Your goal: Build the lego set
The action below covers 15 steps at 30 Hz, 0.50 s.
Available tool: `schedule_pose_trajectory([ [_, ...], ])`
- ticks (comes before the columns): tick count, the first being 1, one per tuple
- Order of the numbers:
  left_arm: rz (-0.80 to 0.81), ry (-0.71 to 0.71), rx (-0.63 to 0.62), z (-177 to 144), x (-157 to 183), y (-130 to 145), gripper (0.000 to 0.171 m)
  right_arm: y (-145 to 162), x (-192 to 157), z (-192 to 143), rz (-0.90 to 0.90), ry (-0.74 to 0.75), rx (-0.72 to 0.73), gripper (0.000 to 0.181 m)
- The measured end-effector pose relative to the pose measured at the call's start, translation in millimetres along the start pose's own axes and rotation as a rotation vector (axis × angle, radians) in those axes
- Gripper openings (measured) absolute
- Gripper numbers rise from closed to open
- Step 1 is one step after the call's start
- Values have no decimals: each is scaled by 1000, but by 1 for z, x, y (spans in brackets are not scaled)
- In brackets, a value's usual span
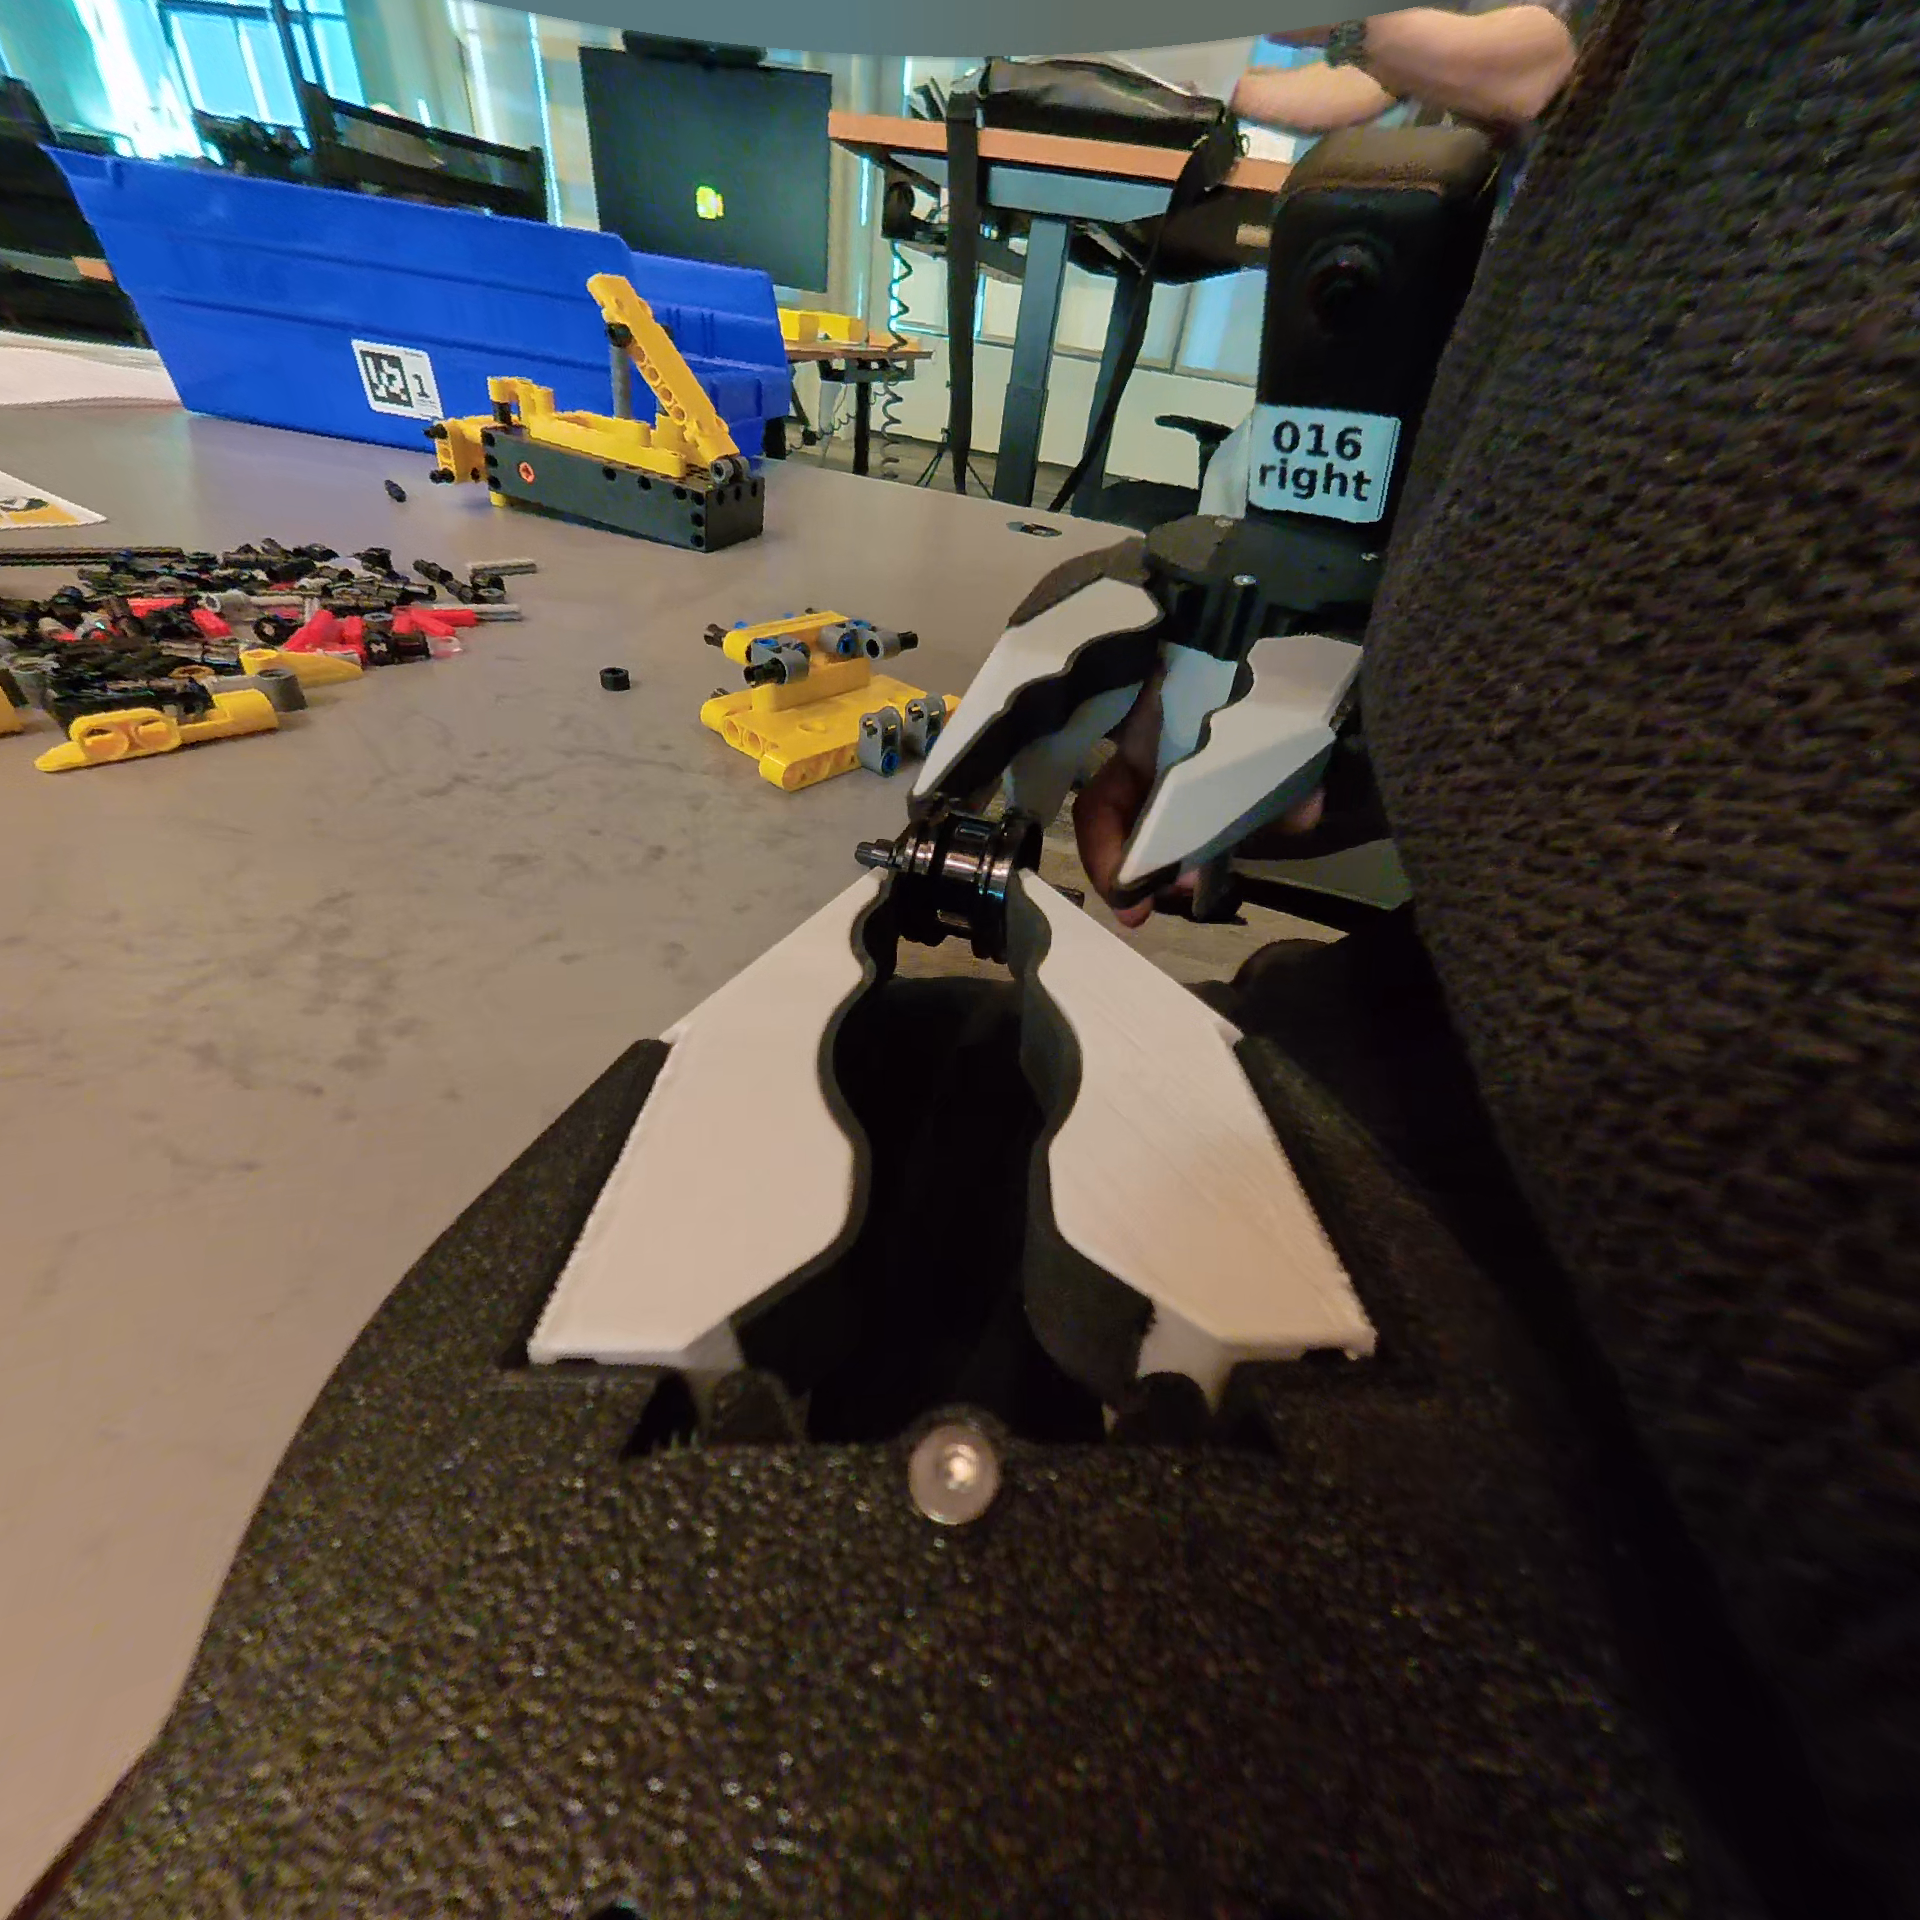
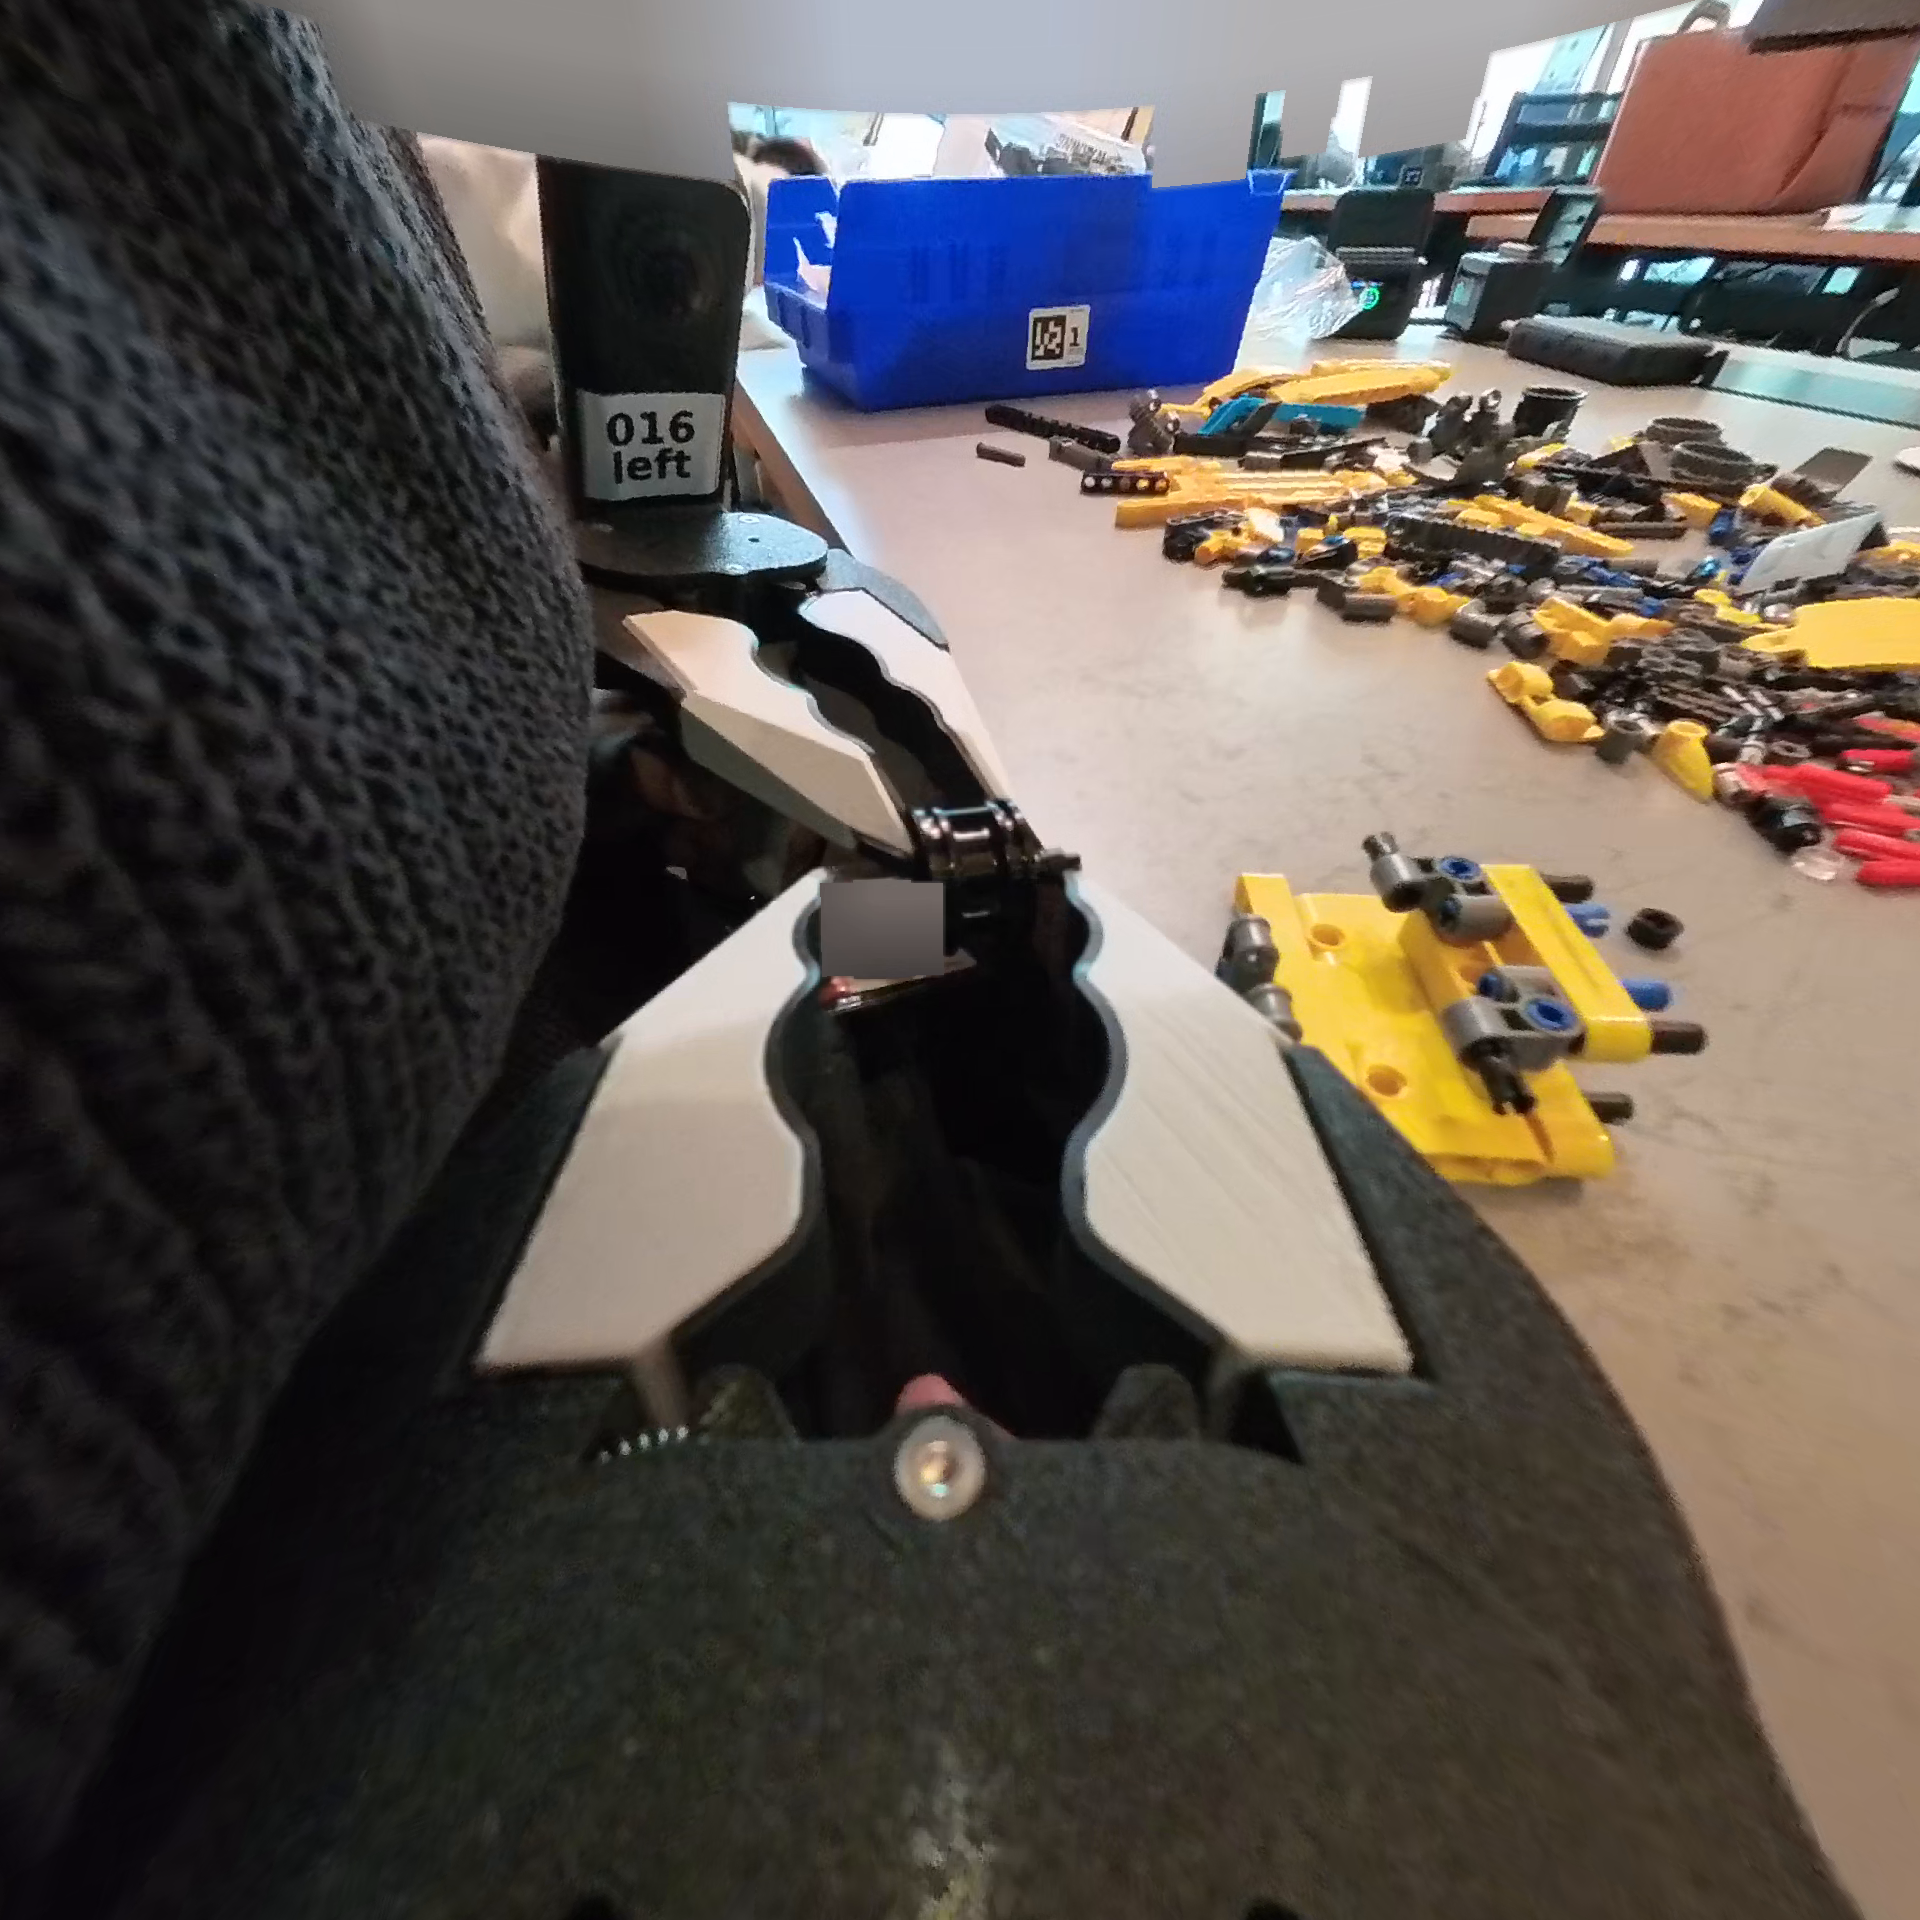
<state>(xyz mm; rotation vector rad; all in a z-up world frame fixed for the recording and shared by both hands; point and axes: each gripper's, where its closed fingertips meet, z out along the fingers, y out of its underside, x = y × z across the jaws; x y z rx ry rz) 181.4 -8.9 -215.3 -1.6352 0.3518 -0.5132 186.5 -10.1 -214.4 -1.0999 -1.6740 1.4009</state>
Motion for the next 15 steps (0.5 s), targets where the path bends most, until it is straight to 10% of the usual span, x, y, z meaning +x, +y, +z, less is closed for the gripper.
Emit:
schedule_pose_trajectory([
  [15,18,-20,-13,1,1,2,19,6,-1,4,-50,4,-68,35],
])
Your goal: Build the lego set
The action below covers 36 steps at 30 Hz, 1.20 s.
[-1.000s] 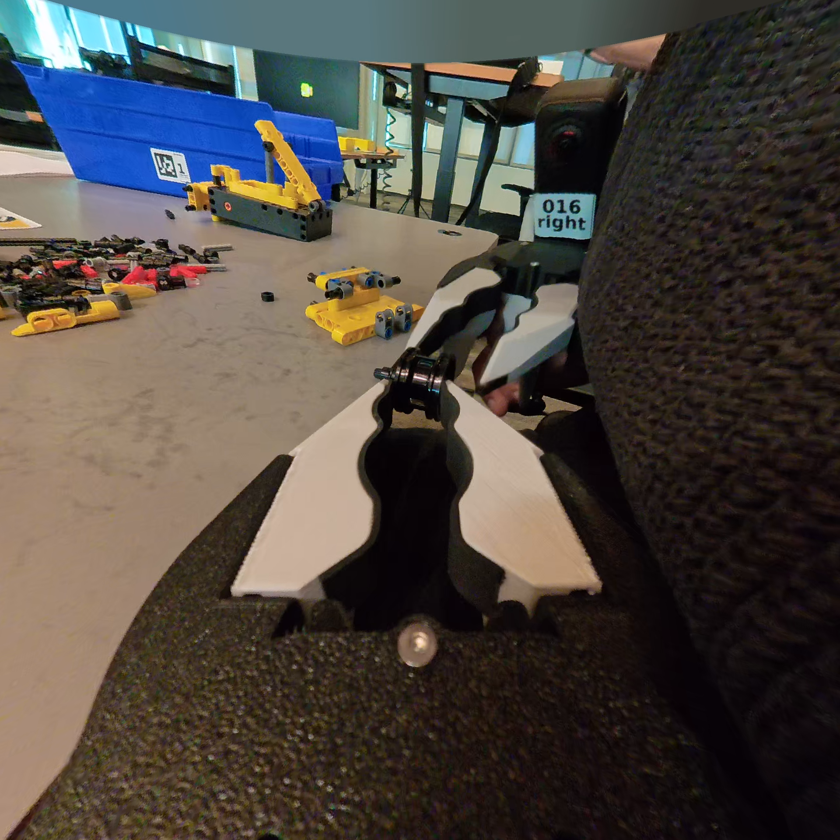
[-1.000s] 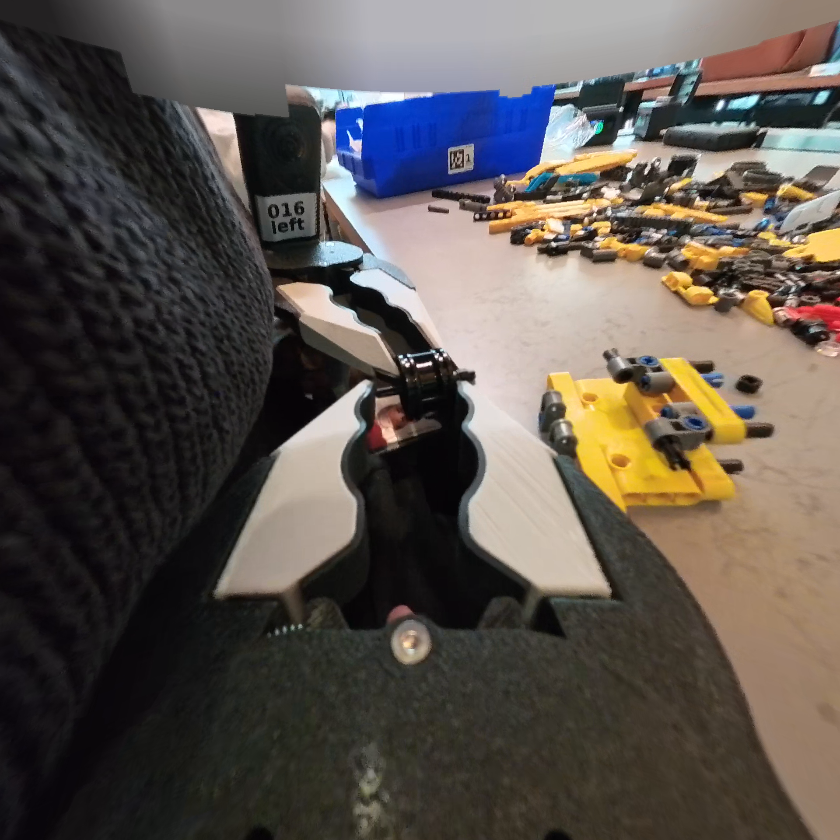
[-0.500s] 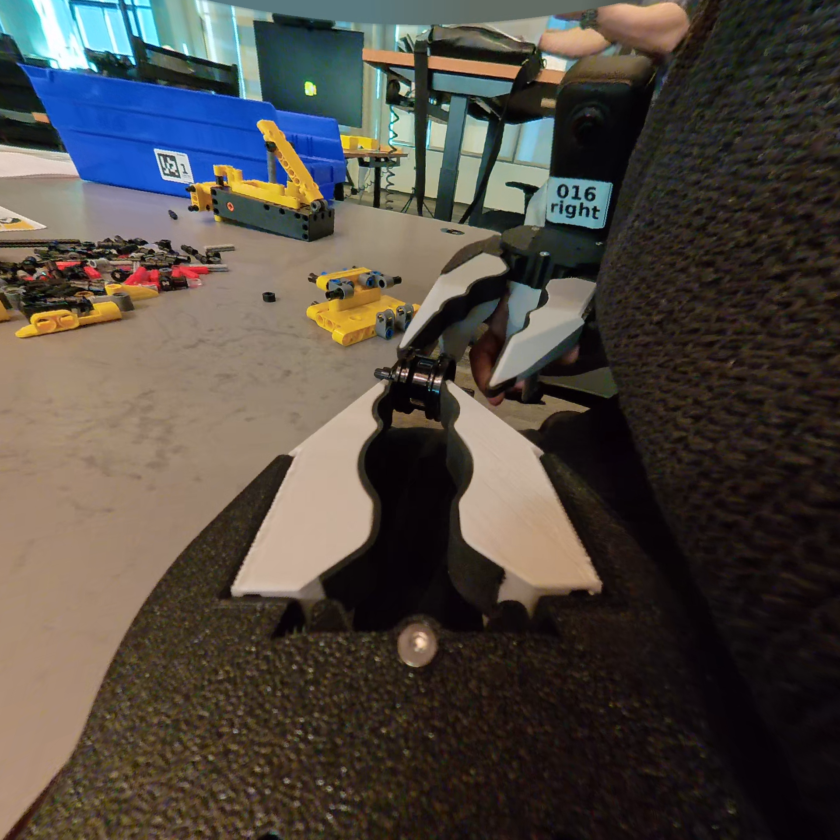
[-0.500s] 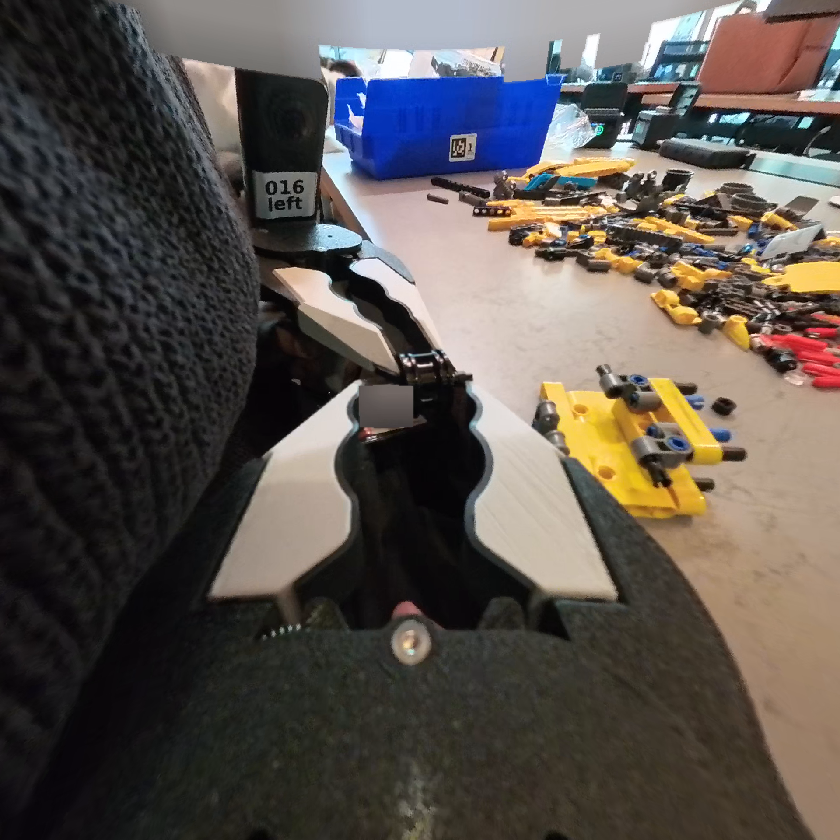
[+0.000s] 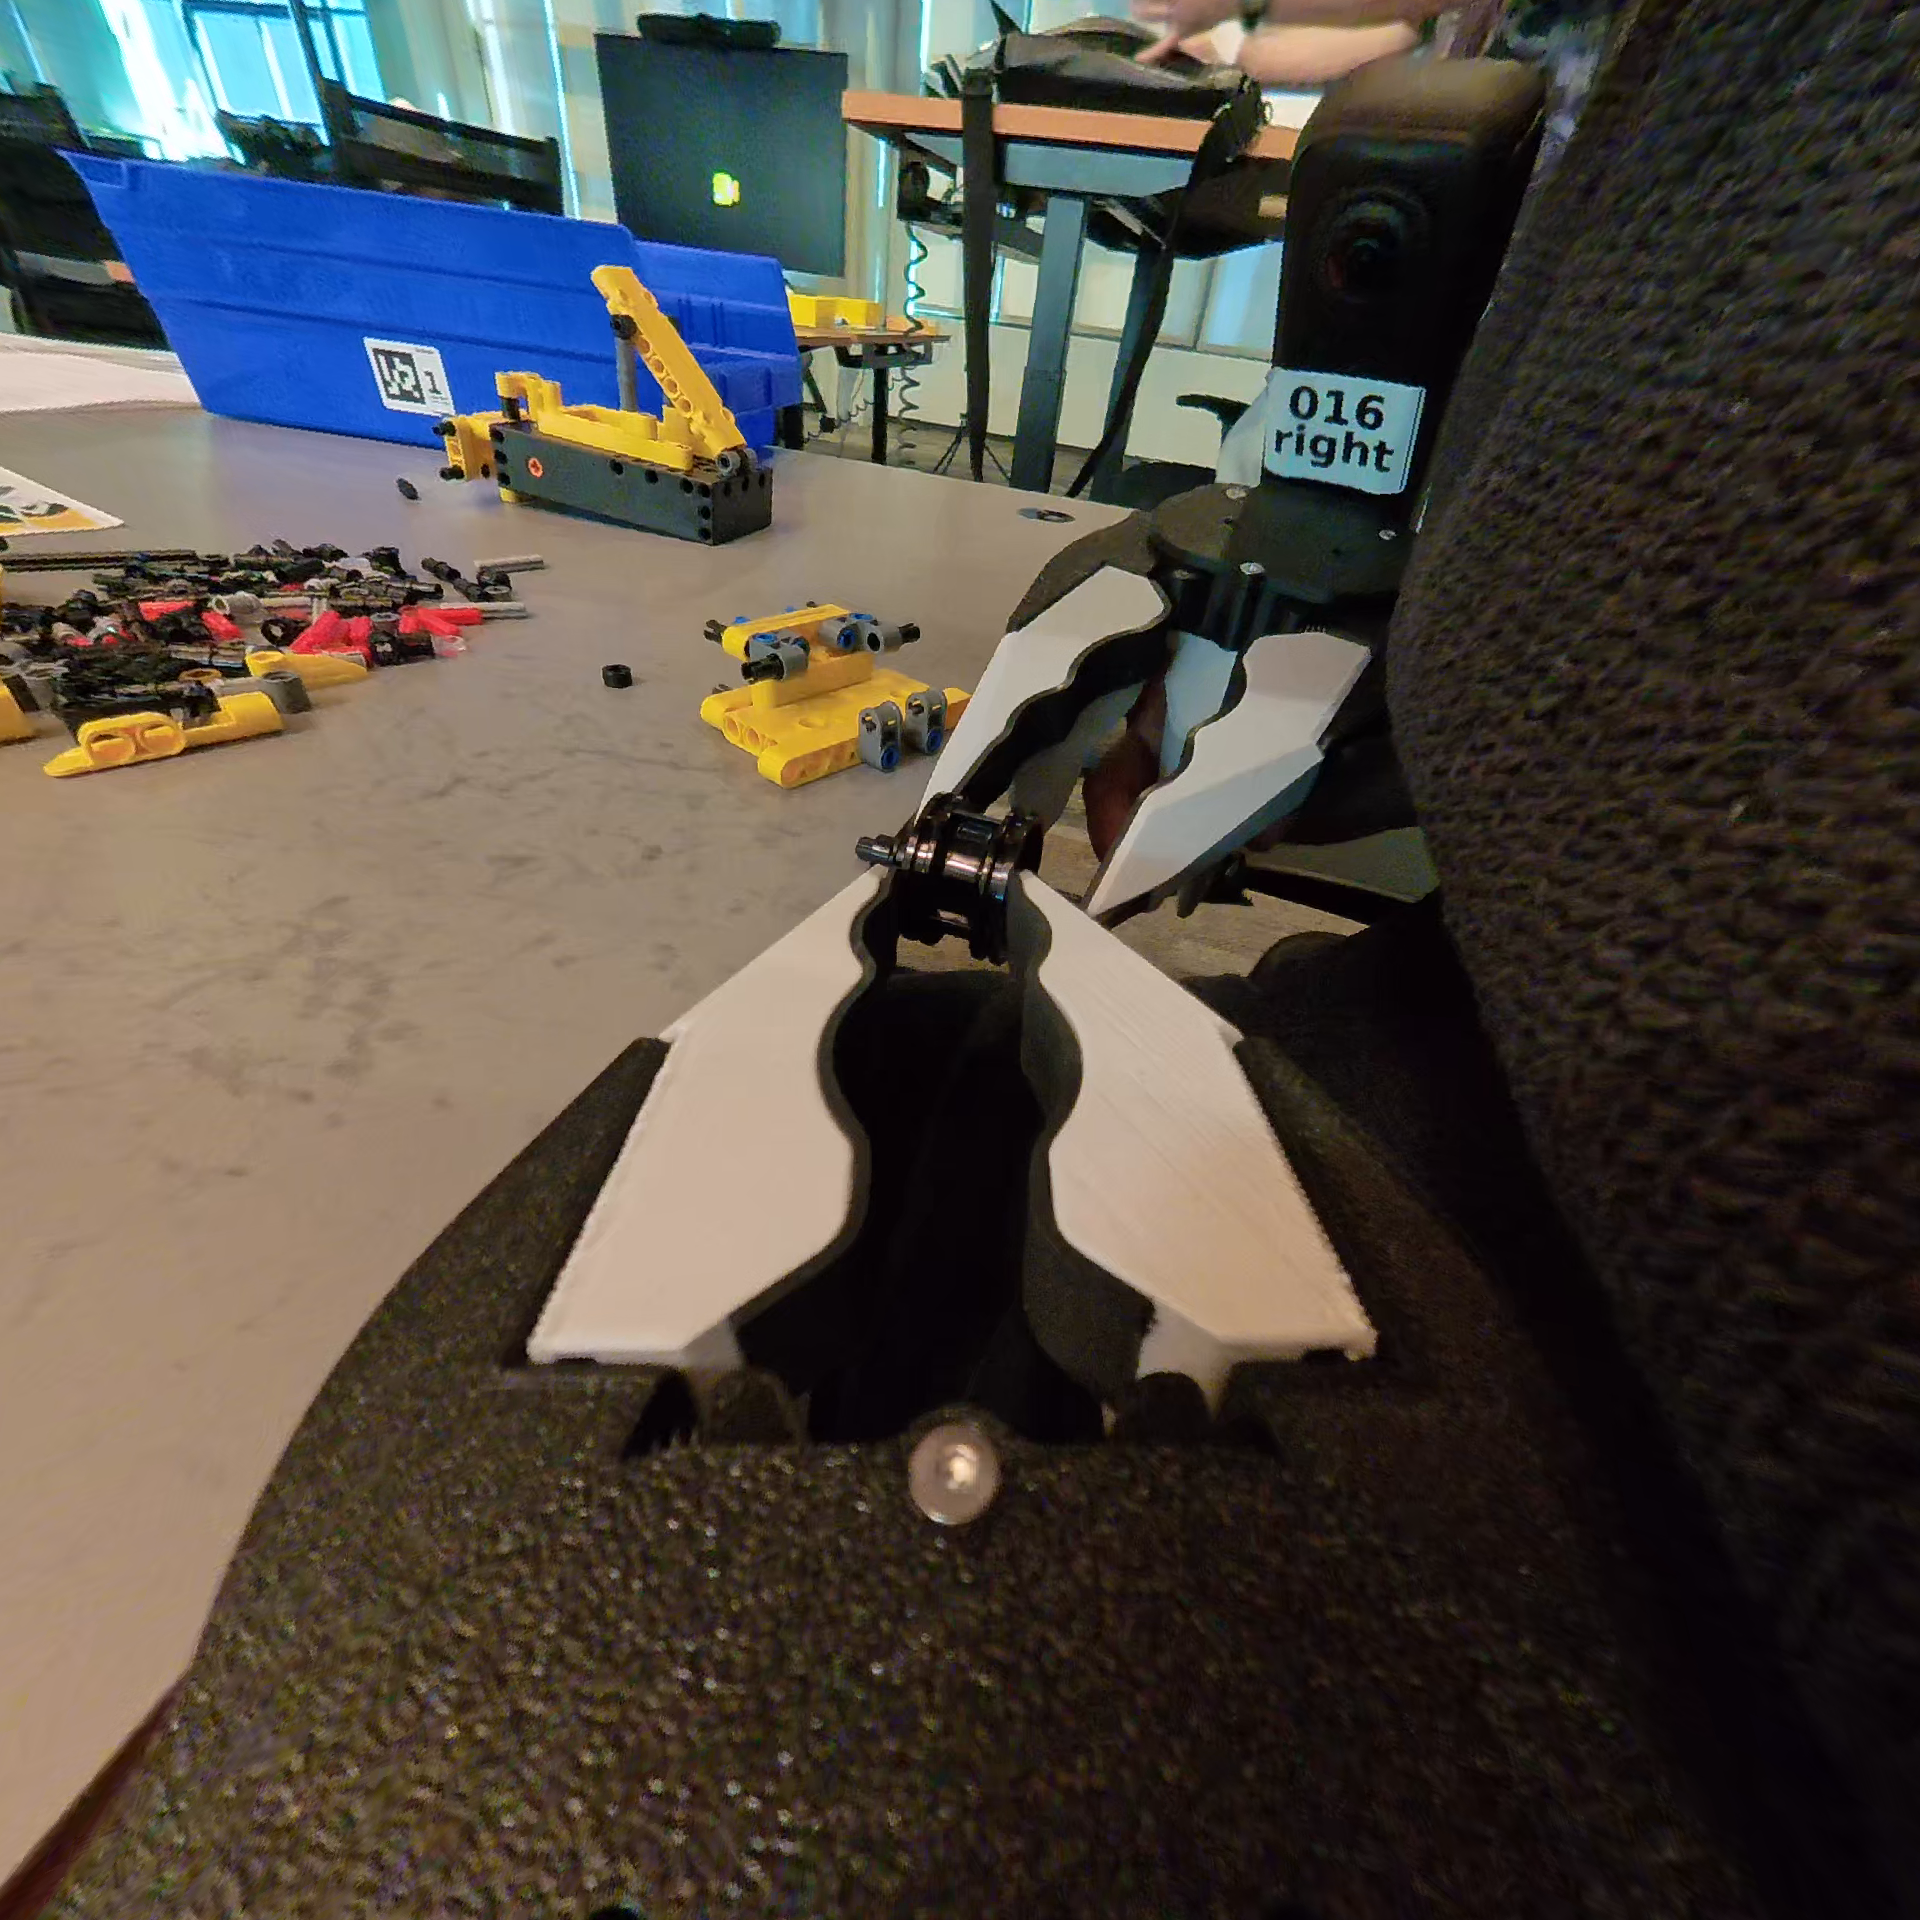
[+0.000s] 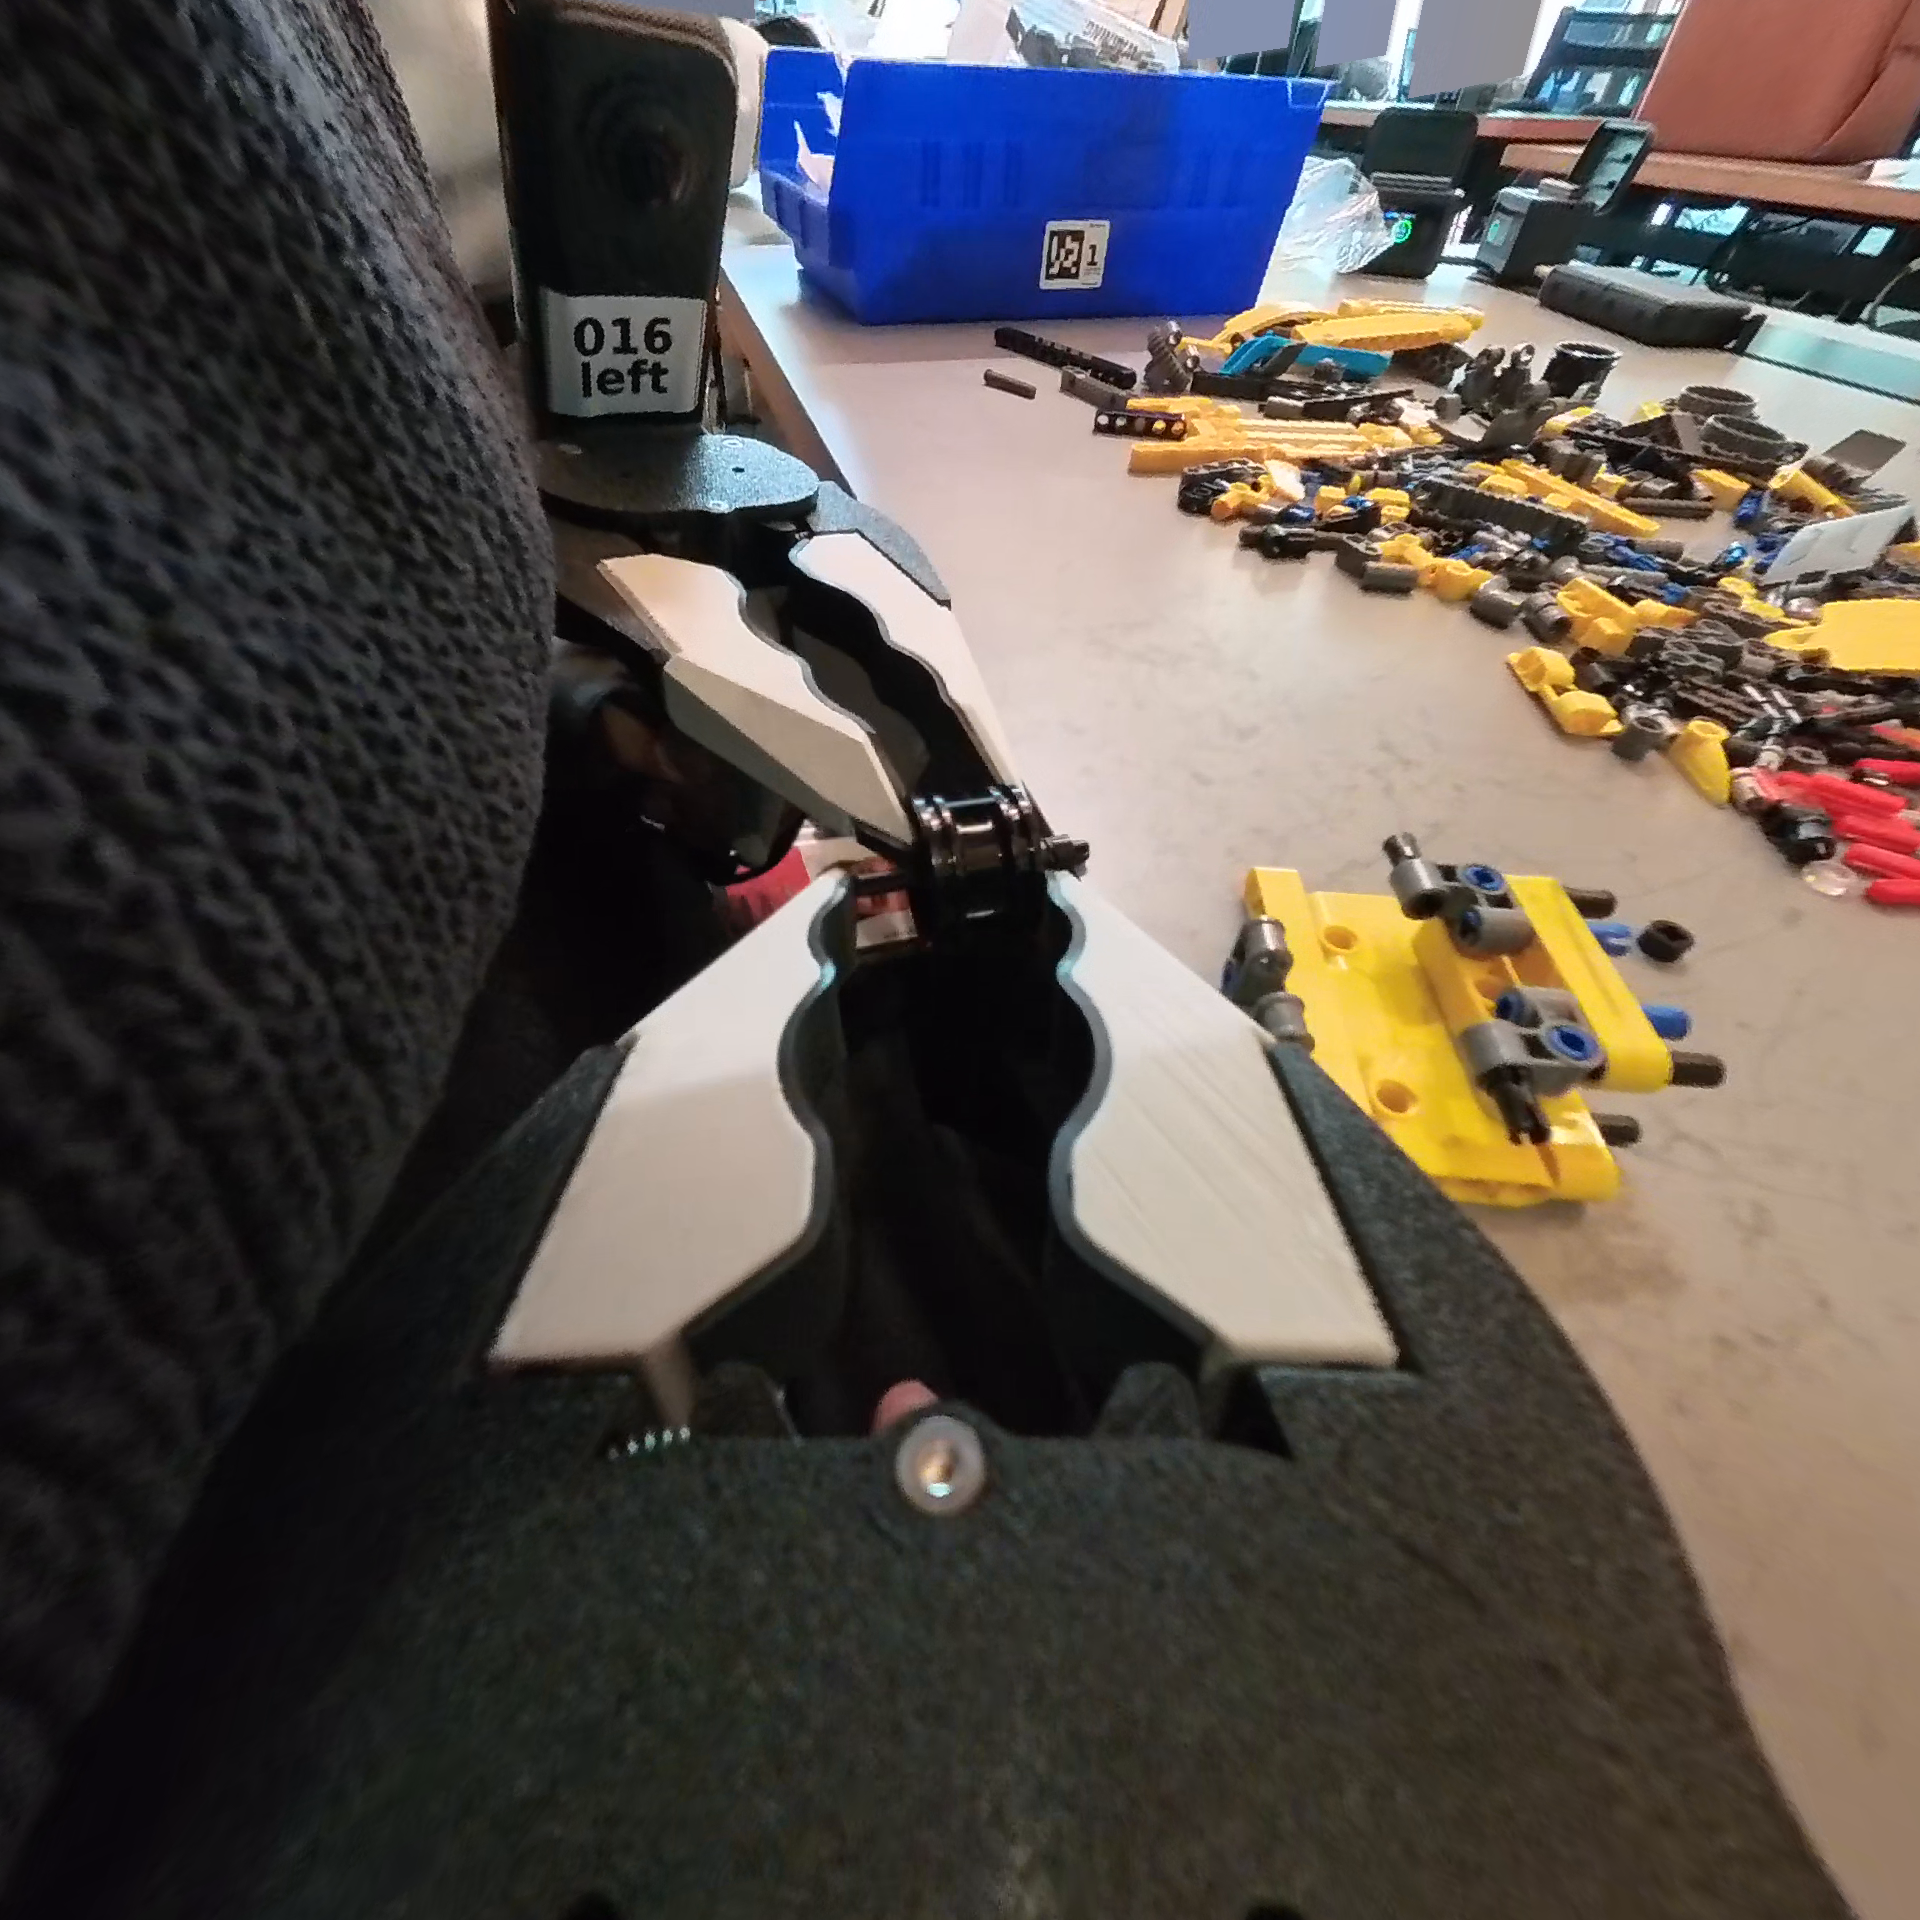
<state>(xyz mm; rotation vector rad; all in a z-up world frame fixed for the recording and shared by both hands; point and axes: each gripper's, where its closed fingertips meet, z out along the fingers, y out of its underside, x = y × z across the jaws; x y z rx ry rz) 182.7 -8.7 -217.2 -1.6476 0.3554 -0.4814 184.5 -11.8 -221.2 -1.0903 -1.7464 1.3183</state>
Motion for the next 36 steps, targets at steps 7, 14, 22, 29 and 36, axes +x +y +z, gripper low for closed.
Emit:
schedule_pose_trajectory([
  [7,-14,-4,-2,0,0,1,19,1,0,0,-21,16,-16,35],
  [14,-23,2,3,0,0,0,19,1,0,1,-19,1,-23,35],
  [22,-39,17,9,1,0,0,19,0,1,1,5,-14,-26,34],
  [29,-49,13,6,2,-2,0,19,0,2,1,24,-19,-32,35],
  [36,-61,7,2,3,-4,0,19,0,4,2,32,-19,-36,34],
])
